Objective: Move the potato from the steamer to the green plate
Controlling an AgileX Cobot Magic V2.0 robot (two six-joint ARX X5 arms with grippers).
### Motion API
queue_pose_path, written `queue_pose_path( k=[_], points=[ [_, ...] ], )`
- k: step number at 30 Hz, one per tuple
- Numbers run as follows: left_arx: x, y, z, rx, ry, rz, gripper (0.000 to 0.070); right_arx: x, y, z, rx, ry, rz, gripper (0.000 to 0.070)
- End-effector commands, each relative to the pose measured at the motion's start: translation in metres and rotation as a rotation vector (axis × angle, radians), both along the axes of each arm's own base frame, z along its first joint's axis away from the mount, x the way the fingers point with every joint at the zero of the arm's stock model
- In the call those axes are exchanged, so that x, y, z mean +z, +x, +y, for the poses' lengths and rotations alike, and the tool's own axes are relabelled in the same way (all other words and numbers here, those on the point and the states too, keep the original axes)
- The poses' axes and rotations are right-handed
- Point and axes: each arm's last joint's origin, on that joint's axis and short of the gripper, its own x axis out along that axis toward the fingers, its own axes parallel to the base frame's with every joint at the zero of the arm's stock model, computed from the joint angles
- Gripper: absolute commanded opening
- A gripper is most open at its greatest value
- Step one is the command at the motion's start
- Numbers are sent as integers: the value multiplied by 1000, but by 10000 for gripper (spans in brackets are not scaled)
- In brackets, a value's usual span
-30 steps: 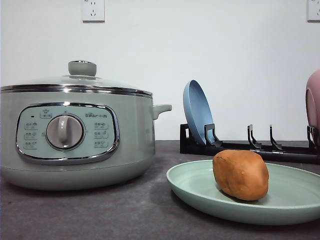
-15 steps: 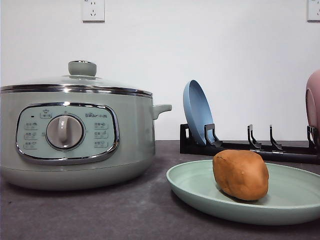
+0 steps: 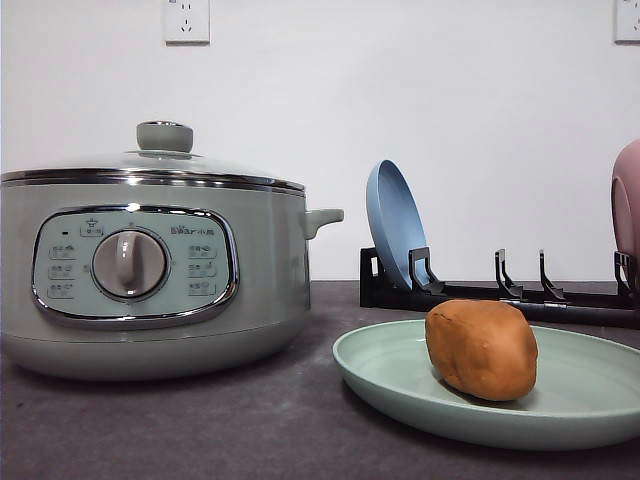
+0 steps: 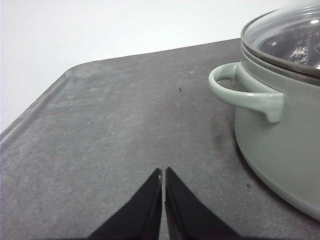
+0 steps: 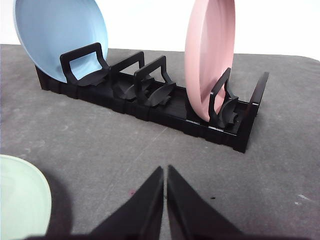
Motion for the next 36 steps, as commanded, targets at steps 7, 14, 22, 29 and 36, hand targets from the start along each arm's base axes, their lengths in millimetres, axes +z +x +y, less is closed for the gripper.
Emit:
queue_pose_path(
  k=[7,14,22,29,36],
  points=[
    [-7,1,0,4,2,24,3,-1,0,0,-2,0,-5,0],
    [-7,1,0,4,2,24,3,-1,0,0,-2,0,-5,0],
    [-7,1,0,4,2,24,3,-1,0,0,-2,-1,-5,0],
    [-7,1,0,4,2,24,3,-1,0,0,-2,-1,-5,0],
    [-7,1,0,4,2,24,3,-1,0,0,-2,0,-5,0]
  ],
)
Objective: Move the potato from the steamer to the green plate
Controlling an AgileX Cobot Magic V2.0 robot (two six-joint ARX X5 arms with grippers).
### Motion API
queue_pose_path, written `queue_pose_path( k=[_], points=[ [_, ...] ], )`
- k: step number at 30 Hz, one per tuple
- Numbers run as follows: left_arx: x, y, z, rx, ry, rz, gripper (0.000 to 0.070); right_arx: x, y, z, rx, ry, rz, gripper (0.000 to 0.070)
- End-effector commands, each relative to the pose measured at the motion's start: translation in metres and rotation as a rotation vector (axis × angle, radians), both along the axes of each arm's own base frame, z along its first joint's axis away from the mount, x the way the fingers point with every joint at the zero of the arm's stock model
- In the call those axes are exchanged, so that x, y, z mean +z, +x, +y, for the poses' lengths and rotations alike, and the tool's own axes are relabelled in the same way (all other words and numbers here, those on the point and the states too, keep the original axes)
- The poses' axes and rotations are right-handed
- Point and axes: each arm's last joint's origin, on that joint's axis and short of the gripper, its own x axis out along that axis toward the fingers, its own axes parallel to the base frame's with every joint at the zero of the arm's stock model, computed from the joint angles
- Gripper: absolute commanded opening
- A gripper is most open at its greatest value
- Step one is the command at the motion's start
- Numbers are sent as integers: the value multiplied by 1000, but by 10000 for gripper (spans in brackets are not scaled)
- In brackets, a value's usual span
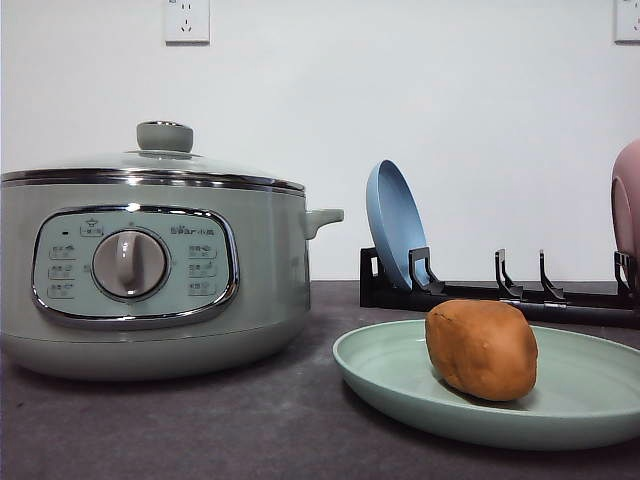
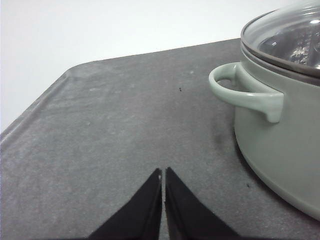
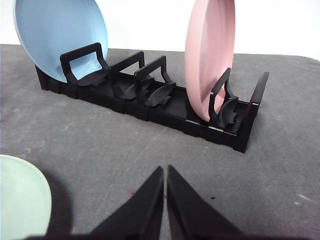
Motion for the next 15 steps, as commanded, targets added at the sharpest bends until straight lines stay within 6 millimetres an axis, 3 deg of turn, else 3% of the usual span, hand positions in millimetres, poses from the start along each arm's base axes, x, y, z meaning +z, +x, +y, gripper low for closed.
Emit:
queue_pose_path(
  k=[1,15],
  points=[
    [-7,1,0,4,3,24,3,-1,0,0,-2,0,-5,0],
    [-7,1,0,4,2,24,3,-1,0,0,-2,0,-5,0]
  ],
)
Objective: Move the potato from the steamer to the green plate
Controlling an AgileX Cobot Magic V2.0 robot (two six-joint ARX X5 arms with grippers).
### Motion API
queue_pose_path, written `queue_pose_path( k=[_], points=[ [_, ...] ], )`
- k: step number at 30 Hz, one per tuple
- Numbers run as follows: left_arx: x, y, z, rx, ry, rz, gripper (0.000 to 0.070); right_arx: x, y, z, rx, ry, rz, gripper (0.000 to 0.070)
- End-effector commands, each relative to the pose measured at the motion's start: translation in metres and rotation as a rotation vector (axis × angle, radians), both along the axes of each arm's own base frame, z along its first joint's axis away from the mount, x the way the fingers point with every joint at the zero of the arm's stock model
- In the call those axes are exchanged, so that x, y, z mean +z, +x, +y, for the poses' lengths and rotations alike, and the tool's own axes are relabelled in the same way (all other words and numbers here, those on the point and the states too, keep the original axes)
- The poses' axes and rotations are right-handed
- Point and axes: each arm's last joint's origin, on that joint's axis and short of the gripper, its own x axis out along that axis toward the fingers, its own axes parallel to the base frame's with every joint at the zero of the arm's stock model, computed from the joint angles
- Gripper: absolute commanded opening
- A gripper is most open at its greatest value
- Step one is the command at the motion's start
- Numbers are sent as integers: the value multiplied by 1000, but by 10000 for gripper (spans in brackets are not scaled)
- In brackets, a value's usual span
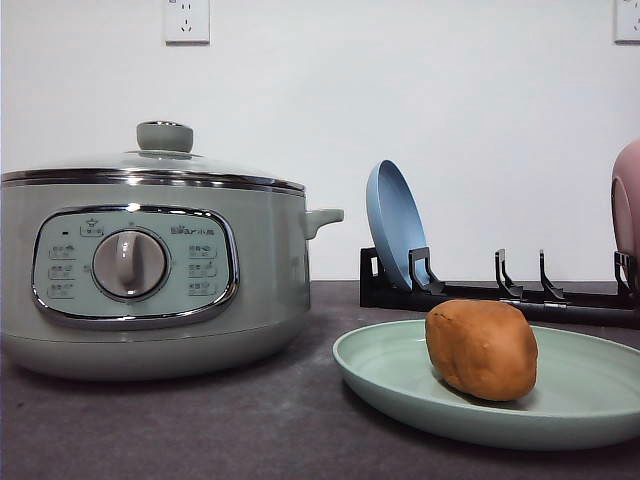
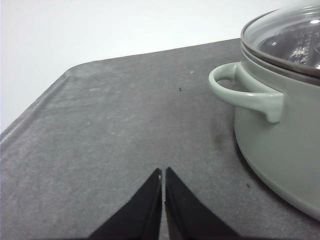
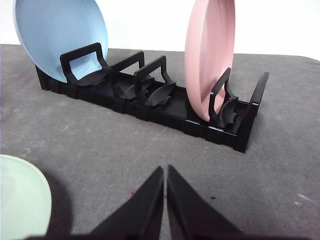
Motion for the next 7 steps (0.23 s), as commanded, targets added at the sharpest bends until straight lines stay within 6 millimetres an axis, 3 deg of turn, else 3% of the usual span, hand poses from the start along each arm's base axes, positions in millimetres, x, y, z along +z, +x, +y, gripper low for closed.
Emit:
queue_pose_path(
  k=[1,7],
  points=[
    [-7,1,0,4,2,24,3,-1,0,0,-2,-1,-5,0],
    [-7,1,0,4,2,24,3,-1,0,0,-2,-1,-5,0]
  ],
)
